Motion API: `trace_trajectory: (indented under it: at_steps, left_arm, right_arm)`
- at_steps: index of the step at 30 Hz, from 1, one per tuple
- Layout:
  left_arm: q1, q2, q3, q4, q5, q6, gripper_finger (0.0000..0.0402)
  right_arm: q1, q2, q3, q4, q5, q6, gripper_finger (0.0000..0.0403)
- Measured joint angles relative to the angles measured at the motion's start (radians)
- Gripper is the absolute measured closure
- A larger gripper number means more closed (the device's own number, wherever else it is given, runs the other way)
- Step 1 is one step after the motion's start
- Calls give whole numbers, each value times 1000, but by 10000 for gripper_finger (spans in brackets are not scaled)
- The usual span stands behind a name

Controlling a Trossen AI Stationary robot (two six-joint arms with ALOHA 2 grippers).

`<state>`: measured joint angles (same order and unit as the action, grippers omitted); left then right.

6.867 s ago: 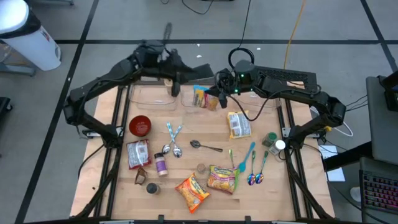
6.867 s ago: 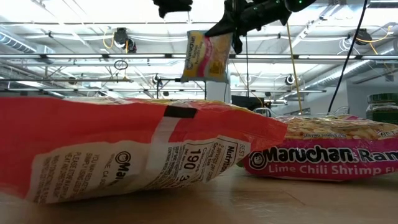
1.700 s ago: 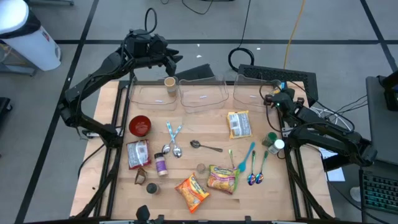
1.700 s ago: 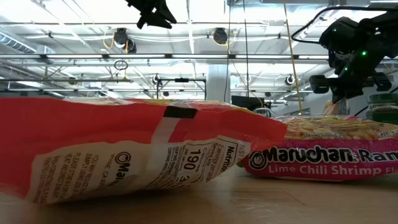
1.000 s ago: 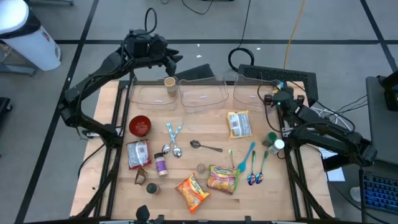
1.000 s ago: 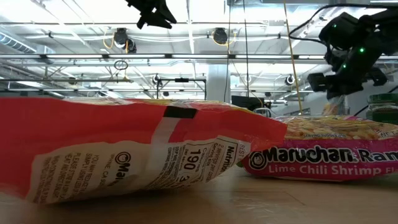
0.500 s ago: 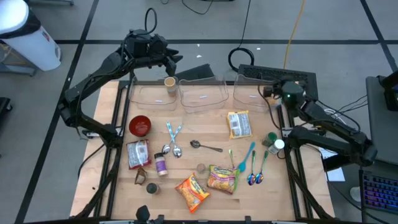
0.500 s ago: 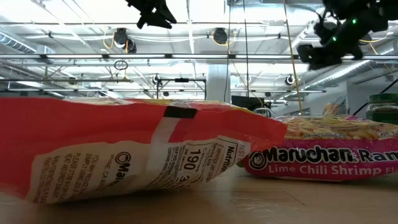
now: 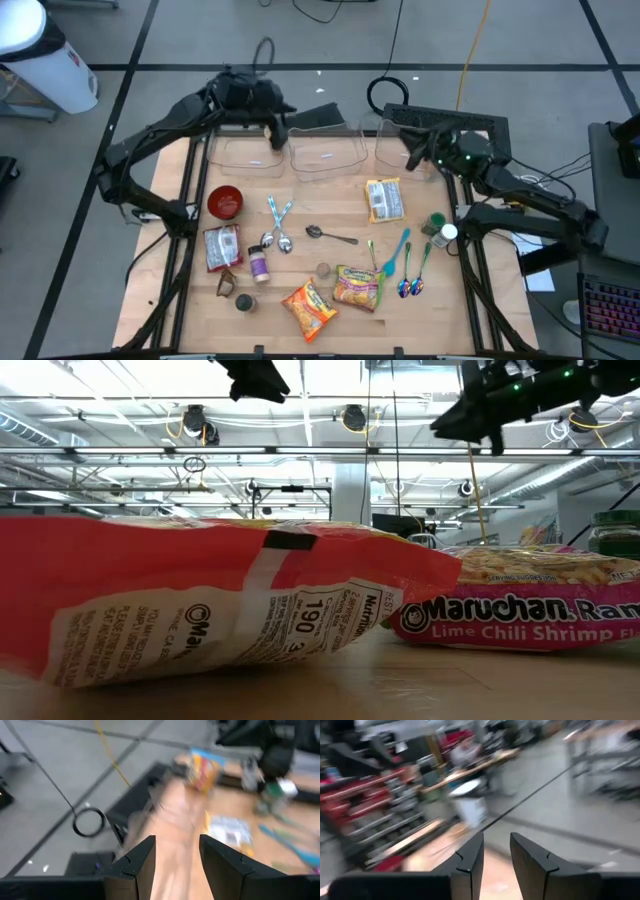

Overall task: Pick & Place Food Item
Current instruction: Put the right blue patterned spoon into the middle transparent bin

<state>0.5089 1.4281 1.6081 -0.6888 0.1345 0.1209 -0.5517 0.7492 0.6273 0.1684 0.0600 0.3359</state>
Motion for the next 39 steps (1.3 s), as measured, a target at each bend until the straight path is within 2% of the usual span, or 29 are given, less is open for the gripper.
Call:
trace_trajectory:
  at_steps: [6,10,17,21,25,29,32,36,39]
  left_arm:
    - [-95,0,0,-166,0,63,245]
    - [-153,0,0,-250,0,68,245]
    - [-219,0,0,-447,-5,-39,245]
    - [-246,0,0,-504,-48,-186,245]
    - [-274,0,0,-528,-182,-397,245]
    - [-296,3,0,-556,-304,-672,245]
    - [-309,7,0,-574,-326,-851,245]
    - [-341,19,-17,-592,-330,-1047,245]
    - [-384,22,-75,-583,-357,-1160,245]
  right_arm:
    - [115,118,0,10,-36,74,314]
    - [174,207,0,103,-36,103,315]
    - [237,350,0,289,-36,125,316]
    - [257,417,0,396,-36,221,318]
    - [279,461,0,434,-43,258,317]
    - [297,465,0,432,-157,255,317]
    - [328,452,0,416,-245,255,321]
    - [385,449,0,416,-272,234,325]
    - [426,450,0,408,-271,219,326]
